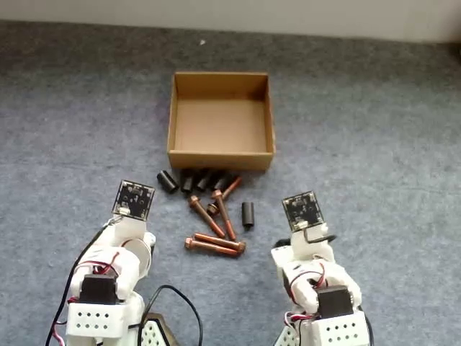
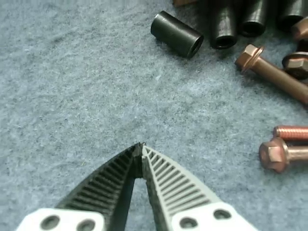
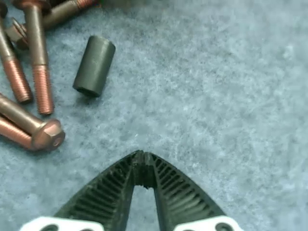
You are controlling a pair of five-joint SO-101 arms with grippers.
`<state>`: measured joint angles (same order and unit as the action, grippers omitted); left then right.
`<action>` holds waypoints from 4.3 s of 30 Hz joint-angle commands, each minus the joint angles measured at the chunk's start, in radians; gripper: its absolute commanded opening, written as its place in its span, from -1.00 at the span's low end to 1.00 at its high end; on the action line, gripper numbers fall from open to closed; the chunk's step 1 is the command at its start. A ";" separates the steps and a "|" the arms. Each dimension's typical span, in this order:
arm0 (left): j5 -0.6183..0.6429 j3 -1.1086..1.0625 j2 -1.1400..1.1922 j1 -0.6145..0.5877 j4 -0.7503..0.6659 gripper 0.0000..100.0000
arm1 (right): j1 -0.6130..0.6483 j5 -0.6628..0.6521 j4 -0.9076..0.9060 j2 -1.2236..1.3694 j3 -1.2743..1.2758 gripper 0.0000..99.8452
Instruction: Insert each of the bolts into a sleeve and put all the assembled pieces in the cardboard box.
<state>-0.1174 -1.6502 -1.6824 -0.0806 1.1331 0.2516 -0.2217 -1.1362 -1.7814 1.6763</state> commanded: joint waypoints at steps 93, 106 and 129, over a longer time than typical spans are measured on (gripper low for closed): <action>-0.160 0.367 0.007 0.071 0.152 -0.99 | -0.090 0.348 0.305 1.328 -0.888 -0.99; -0.164 0.559 0.243 0.314 0.155 -0.99 | -0.262 0.397 0.340 1.328 -0.886 -0.99; -0.545 0.983 1.379 0.664 0.064 -0.73 | -0.331 0.399 0.369 1.328 -0.886 -0.99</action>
<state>-0.6191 -0.7557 -0.4289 0.5271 1.2144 -0.0690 0.1695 -0.7848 -0.4097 0.8063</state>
